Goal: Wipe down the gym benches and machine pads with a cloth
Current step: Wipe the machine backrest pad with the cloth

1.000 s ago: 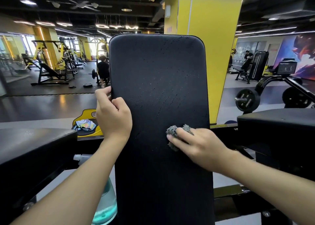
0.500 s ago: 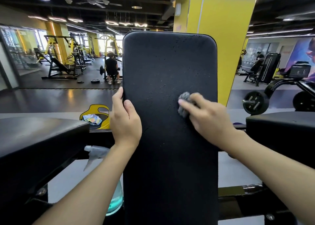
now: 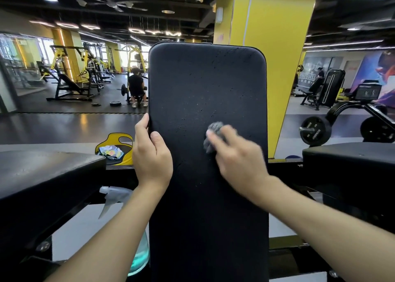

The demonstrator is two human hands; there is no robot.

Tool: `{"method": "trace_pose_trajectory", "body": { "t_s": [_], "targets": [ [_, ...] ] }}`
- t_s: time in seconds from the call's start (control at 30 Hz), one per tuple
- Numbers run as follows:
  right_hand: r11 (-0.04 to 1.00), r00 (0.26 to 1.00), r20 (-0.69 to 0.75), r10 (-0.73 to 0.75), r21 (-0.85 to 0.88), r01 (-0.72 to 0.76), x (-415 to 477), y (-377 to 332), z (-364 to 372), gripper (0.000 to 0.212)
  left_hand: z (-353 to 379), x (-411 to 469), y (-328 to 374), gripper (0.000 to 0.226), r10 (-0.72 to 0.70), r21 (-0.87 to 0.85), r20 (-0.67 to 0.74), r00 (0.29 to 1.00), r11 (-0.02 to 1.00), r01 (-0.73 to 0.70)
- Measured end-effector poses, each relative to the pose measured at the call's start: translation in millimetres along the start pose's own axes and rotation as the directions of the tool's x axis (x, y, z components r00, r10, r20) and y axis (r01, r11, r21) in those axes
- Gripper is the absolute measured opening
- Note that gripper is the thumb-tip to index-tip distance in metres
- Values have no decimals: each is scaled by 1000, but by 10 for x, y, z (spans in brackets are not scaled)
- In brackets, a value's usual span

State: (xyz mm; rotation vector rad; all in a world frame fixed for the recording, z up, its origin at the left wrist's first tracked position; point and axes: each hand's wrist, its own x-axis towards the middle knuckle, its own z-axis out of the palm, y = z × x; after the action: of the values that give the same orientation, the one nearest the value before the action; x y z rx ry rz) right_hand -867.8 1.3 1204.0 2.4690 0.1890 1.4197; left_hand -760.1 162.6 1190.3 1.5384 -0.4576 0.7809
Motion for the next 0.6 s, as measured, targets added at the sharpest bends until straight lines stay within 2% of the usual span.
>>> {"method": "trace_pose_trajectory", "body": {
  "t_s": [0.07, 0.1, 0.13, 0.17, 0.23, 0.27, 0.3, 0.33, 0.37, 0.4, 0.47, 0.5, 0.53, 0.6],
  "targets": [
    [961, 959, 68, -275, 41, 272, -148, -91, -13, 33, 3, 3, 0, 48, 1, 4, 0, 1000, 1000, -1],
    [928, 922, 101, -374, 49, 371, -138, -31, -48, 34, 2, -3, 2, 48, -1, 5, 3, 1000, 1000, 1],
    [914, 905, 127, -406, 40, 404, -62, 58, -74, 35, 1, 1, 4, 48, 0, 3, 4, 1000, 1000, 0],
    [931, 923, 130, -363, 11, 365, 23, 140, -87, 36, 2, -1, 8, 48, -1, 1, 5, 1000, 1000, 1],
    [994, 993, 59, -101, -45, 104, 171, 228, -85, 38, 3, -4, 12, 47, -6, -8, 8, 1000, 1000, 6],
    [998, 1000, 16, 24, -57, -23, 184, 184, -65, 41, 0, -2, 11, 47, -3, -13, 6, 1000, 1000, 4],
    [995, 996, -5, 89, -47, -90, 146, 91, -33, 41, 0, -5, 8, 47, 2, -17, 4, 1000, 1000, -2],
    [997, 997, -2, 77, -20, -77, 77, -27, 3, 40, -2, -6, 5, 47, 8, -21, -1, 1000, 1000, -8],
    [1000, 1000, 9, -18, 13, 17, -16, -133, 21, 38, 2, -7, 6, 46, 10, -23, -5, 1000, 1000, -10],
    [985, 985, 39, -166, 43, 164, -102, -201, 20, 34, 4, -9, 9, 46, 10, -27, -9, 1000, 1000, -10],
    [913, 905, 119, -408, 70, 403, -101, -125, -44, 31, 6, -4, 10, 47, 8, -40, -11, 1000, 999, -8],
    [903, 892, 136, -430, 54, 427, -16, -24, -78, 31, 4, -5, 14, 47, 8, -47, -10, 1000, 999, -8],
    [926, 918, 125, -377, 22, 377, 79, 71, -90, 32, 5, -9, 17, 48, 10, -52, -9, 1000, 999, -11],
    [991, 990, 51, -130, -14, 131, 249, 183, -83, 36, -2, -16, 26, 48, 10, -66, -7, 1000, 998, -11]
  ]
}}
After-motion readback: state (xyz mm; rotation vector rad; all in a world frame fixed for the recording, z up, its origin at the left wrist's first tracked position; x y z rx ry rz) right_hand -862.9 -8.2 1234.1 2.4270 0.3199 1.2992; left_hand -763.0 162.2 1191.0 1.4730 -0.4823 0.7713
